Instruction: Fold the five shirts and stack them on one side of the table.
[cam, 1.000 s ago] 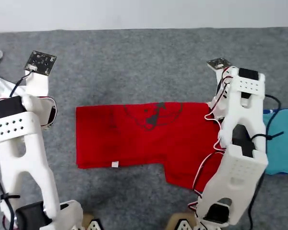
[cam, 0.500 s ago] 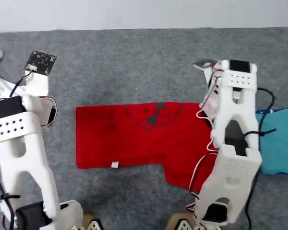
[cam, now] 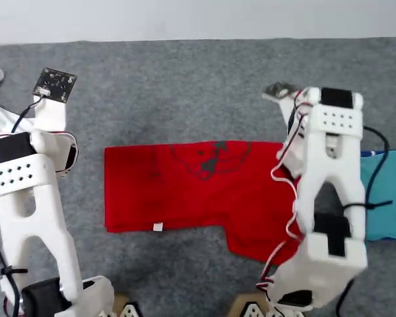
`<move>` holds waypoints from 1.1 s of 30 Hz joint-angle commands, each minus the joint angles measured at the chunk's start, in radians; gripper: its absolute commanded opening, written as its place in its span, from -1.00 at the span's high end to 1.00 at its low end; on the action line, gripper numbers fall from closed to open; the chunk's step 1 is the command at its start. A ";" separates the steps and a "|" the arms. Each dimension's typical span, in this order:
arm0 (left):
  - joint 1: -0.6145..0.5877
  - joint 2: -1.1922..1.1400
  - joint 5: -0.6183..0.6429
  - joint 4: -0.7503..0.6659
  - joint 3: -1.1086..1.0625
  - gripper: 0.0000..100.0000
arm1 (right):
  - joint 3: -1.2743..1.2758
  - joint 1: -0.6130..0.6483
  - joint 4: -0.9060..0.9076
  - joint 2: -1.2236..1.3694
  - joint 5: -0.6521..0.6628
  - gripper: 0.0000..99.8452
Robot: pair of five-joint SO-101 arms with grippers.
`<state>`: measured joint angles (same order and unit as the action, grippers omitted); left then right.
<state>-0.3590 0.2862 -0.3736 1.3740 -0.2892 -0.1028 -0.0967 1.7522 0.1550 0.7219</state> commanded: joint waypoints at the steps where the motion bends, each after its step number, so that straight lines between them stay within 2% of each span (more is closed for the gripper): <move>1: 0.000 0.037 -0.003 -0.044 -0.008 0.97 | 0.153 -0.002 0.042 -0.154 0.046 0.72; 11: 0.003 0.037 -0.003 -0.126 -0.096 0.97 | 0.410 -0.093 0.030 -0.193 0.109 0.72; 20: 0.086 0.037 -0.003 -0.126 -0.124 0.97 | 0.560 -0.091 -0.147 -0.185 0.114 0.72; 33: 0.081 0.037 -0.003 -0.176 -0.185 0.97 | 0.482 -0.090 -0.254 0.099 0.109 0.73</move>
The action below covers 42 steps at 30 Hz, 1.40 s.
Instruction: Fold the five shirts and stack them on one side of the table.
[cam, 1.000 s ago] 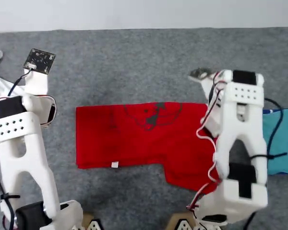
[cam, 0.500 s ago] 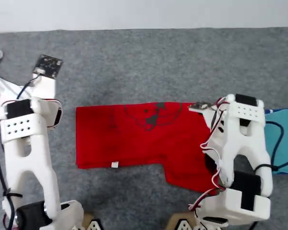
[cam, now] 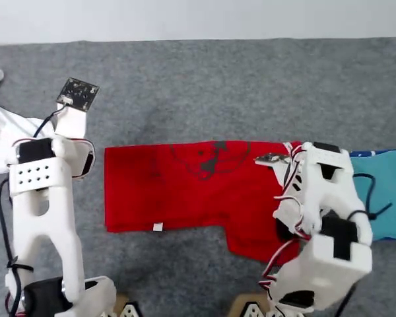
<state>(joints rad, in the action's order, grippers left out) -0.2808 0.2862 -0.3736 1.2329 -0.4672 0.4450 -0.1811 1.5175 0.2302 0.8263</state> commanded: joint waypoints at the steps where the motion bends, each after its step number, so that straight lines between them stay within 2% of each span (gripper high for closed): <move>1: 0.002 0.037 -0.003 -0.037 -0.013 0.97 | -0.074 -0.005 -0.021 0.041 0.005 0.74; 7: 0.002 0.038 -0.003 -0.040 -0.021 0.97 | -0.124 -0.012 -0.004 0.065 0.006 0.92; 20: 0.009 0.038 -0.003 -0.040 -0.015 0.97 | -0.304 -0.007 0.189 -0.082 0.011 0.93; 27: 0.009 0.038 -0.003 -0.041 -0.015 0.97 | -0.359 0.024 0.200 -0.084 0.009 0.93; 30: 0.009 0.038 -0.003 -0.041 -0.016 0.97 | -0.351 0.050 0.239 -0.082 0.003 0.91; 35: 0.009 0.038 -0.003 -0.041 -0.016 0.97 | -0.307 0.056 0.265 -0.048 -0.009 0.73; 42: 0.009 0.037 -0.003 -0.041 -0.019 0.97 | -0.285 0.065 0.228 0.073 -0.017 0.73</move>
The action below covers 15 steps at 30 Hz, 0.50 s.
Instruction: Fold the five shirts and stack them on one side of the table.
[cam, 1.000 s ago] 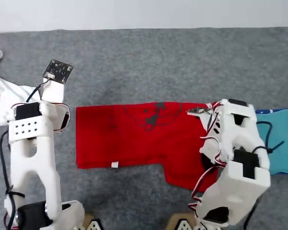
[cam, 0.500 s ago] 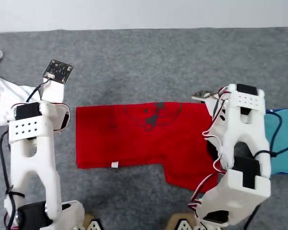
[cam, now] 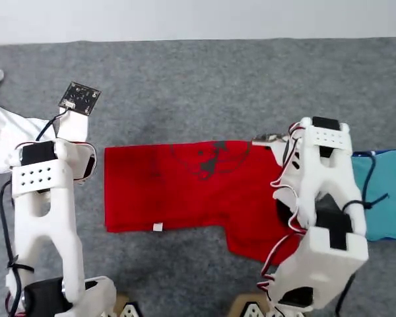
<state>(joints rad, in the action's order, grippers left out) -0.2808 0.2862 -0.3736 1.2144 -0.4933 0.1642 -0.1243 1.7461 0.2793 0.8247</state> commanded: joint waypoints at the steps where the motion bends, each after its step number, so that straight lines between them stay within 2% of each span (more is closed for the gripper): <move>1: 0.009 0.037 -0.003 -0.023 0.005 0.97 | -0.006 0.008 -0.016 0.045 -0.015 0.73; 15: 0.008 0.037 -0.006 -0.023 0.005 0.97 | -0.011 0.008 -0.173 0.242 -0.054 0.73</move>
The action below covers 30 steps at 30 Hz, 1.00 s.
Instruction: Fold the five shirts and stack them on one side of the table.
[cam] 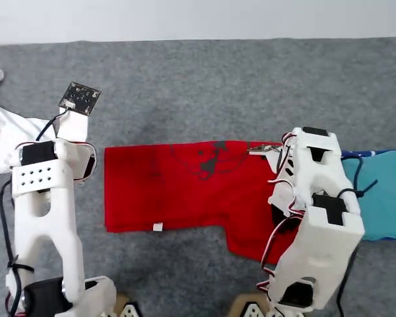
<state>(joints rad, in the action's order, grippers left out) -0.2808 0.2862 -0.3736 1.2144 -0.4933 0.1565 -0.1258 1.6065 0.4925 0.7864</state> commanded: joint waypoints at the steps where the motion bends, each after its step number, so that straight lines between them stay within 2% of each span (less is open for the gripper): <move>1: 0.008 0.037 -0.006 -0.023 0.005 0.97 | -0.003 0.012 -0.033 0.028 -0.015 0.74; 4: 0.008 0.037 -0.006 -0.023 0.004 0.97 | -0.006 0.012 -0.033 0.030 -0.015 0.76; 12: 0.008 0.037 -0.008 -0.023 0.004 0.97 | -0.006 0.010 -0.070 0.031 -0.017 0.98; 24: 0.009 0.037 -0.008 -0.023 0.012 0.97 | -0.095 0.016 0.163 -0.225 -0.017 0.98; 30: 0.009 0.037 -0.008 -0.023 0.012 0.97 | -0.083 0.018 0.182 -0.380 -0.020 0.98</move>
<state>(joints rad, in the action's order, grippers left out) -0.2808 0.2862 -0.3736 1.2144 -0.4933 0.1059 -0.1243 1.7492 0.2179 0.7802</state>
